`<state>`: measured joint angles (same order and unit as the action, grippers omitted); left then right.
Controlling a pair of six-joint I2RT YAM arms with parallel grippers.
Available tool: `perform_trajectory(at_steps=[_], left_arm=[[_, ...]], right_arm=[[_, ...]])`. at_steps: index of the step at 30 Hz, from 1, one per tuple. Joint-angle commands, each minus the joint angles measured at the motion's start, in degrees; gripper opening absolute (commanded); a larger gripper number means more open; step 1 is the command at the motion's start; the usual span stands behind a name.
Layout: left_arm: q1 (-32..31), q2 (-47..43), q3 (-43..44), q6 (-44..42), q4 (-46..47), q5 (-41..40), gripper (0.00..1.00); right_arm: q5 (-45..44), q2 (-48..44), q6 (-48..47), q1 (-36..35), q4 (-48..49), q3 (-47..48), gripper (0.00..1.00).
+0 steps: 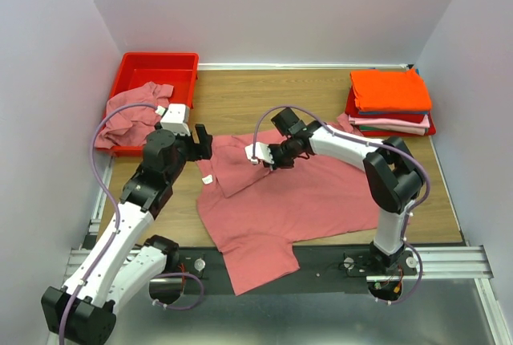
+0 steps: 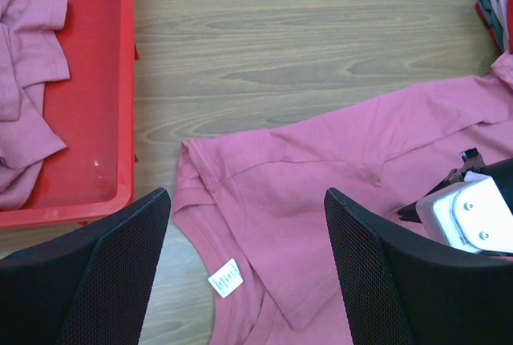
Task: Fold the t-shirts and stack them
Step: Fold the tshirt
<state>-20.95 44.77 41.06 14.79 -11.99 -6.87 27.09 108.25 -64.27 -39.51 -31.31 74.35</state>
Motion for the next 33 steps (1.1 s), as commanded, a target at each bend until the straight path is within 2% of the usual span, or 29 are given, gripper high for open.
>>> perform_trajectory(at_steps=[1,3,4,7,14,17,22,28,33], left_arm=[[0.38,1.19,-1.07,0.95,1.88,-0.07,0.85],[0.3,2.07,-1.07,1.21,1.88,0.02,0.85],[0.3,2.42,-1.16,1.47,1.97,0.02,0.85],[0.3,4.53,-1.33,3.22,2.06,-1.55,0.84],[0.56,14.89,-0.72,9.46,0.83,-5.6,0.78],[0.56,19.37,-0.28,12.8,0.83,-7.53,0.76],[0.65,20.0,-1.5,18.25,2.75,-9.91,0.76],[2.14,19.74,-2.83,21.95,3.73,-14.74,0.76],[4.86,21.49,-2.12,23.62,3.81,-15.89,0.75]], right_arm=[[1.82,-1.99,0.9,0.31,-1.03,-1.92,0.04],[2.44,-2.6,1.16,0.31,-0.95,-2.27,0.07],[2.7,-2.86,1.34,0.31,-0.95,-2.36,0.14],[3.14,-4.18,3.61,0.31,-0.95,-2.36,0.25],[5.08,-8.92,12.83,2.59,-0.86,-0.17,0.39],[4.29,-12.7,17.33,4.26,-0.86,-0.78,0.42],[2.26,-20.17,22.08,10.74,-1.03,-5.17,0.5],[9.11,-25.71,23.93,20.15,-0.77,-12.81,0.52],[13.25,-25.19,24.81,23.95,-0.59,-14.76,0.52]])
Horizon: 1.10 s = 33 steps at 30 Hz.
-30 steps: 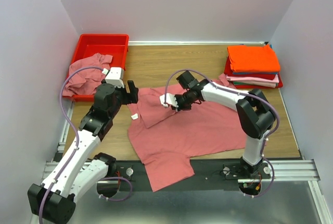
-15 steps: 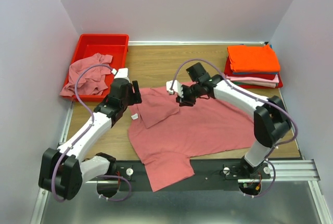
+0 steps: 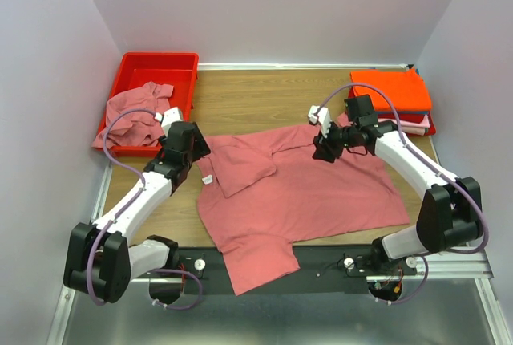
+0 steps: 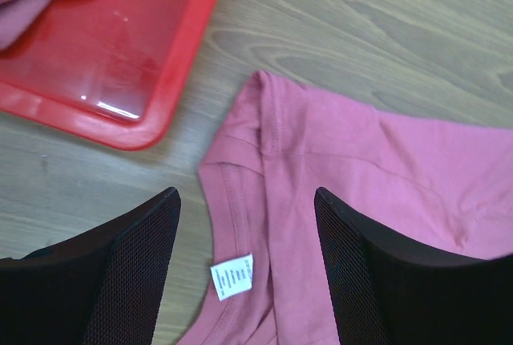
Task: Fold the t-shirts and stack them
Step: Fold the tshirt
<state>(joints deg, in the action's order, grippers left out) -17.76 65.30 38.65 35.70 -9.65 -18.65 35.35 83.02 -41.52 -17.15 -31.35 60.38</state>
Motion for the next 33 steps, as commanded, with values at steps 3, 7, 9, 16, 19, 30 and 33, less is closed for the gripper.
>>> perform_trajectory(at_steps=[3,7,9,16,19,30,33], left_arm=[[3.08,1.5,0.63,2.18,3.05,-3.15,0.75],[3.96,3.78,2.56,-0.36,4.2,-1.21,0.75],[4.31,5.62,3.35,-1.77,5.16,0.28,0.74],[4.93,11.6,5.38,-4.5,7.01,1.43,0.64],[4.93,15.03,7.66,-5.12,6.66,0.46,0.62],[4.75,23.12,13.02,-6.79,7.36,4.41,0.57],[4.58,25.4,14.6,-7.31,7.45,5.03,0.55]], right_arm=[[6.04,0.38,1.62,2.12,-0.64,-1.23,0.52],[6.57,0.21,1.0,2.12,-0.55,-2.11,0.52],[6.66,0.12,0.74,2.2,-0.64,-2.2,0.52],[6.83,0.47,0.47,2.21,-0.64,-2.28,0.53],[6.92,0.12,0.47,2.29,-0.64,-2.37,0.53],[6.39,0.56,0.12,2.38,-0.73,-2.64,0.53],[6.48,0.74,0.21,2.38,-0.64,-2.72,0.53]])
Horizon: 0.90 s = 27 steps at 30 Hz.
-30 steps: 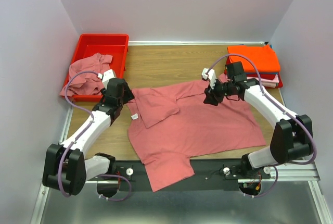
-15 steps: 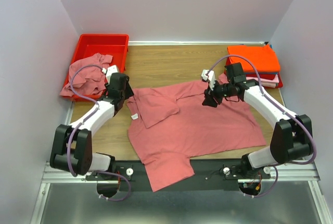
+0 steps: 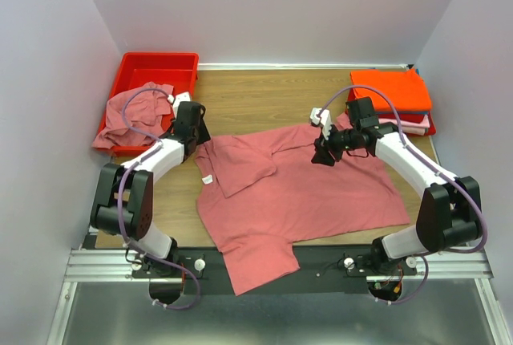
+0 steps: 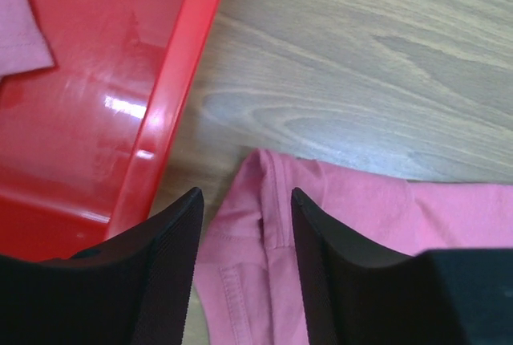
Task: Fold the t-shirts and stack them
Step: Fold the tshirt
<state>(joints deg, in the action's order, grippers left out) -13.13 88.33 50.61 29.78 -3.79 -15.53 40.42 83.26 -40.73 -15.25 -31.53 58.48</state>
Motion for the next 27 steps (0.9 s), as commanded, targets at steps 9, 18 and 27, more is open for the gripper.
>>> perform_trajectory(at_steps=[9,18,27], left_arm=[[-1.38,7.55,5.2,-0.95,0.89,-0.03,0.54],[-2.08,11.15,5.9,-0.51,0.28,-0.82,0.4],[-2.17,10.81,6.08,-0.69,-0.69,-3.72,0.2]], right_arm=[[1.68,0.67,-0.75,0.39,-0.46,-0.91,0.53],[1.68,0.67,-0.67,0.57,-0.55,-0.91,0.53],[2.29,0.5,-0.58,0.83,-0.55,-1.0,0.53]])
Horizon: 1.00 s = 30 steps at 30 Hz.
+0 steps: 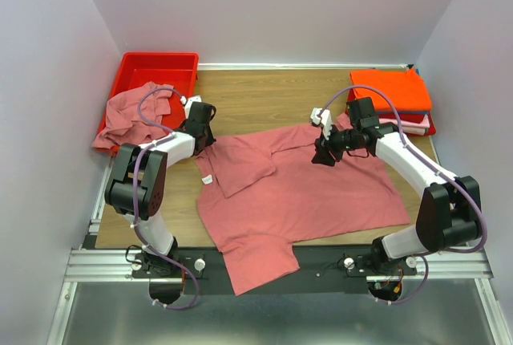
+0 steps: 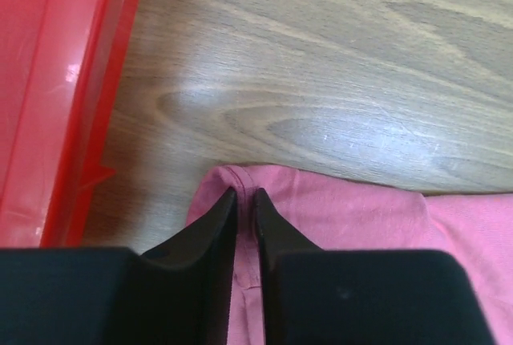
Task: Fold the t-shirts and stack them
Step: Fold the tshirt
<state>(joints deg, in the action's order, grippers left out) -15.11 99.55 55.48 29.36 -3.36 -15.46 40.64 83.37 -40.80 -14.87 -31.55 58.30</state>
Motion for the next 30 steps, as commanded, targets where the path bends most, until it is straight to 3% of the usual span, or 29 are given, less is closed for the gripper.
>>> perform_trajectory(at_steps=[1,3,8,30], left_arm=[[-0.09,-0.49,1.29,-0.36,-1.39,-4.05,0.2],[-0.18,-0.76,1.21,-0.45,-1.74,-4.84,0.13],[-0.18,-1.28,0.24,-0.19,-3.06,-6.59,0.1],[-0.18,-11.13,-7.14,1.92,-4.99,-7.56,0.1]], right_arm=[[2.07,0.39,-0.51,0.46,-0.53,-0.82,0.53],[2.25,0.39,-0.51,0.46,-0.44,-0.82,0.53],[2.25,0.12,-0.43,0.64,-0.53,-0.82,0.53],[-2.85,2.05,3.35,2.83,0.44,0.67,0.53]])
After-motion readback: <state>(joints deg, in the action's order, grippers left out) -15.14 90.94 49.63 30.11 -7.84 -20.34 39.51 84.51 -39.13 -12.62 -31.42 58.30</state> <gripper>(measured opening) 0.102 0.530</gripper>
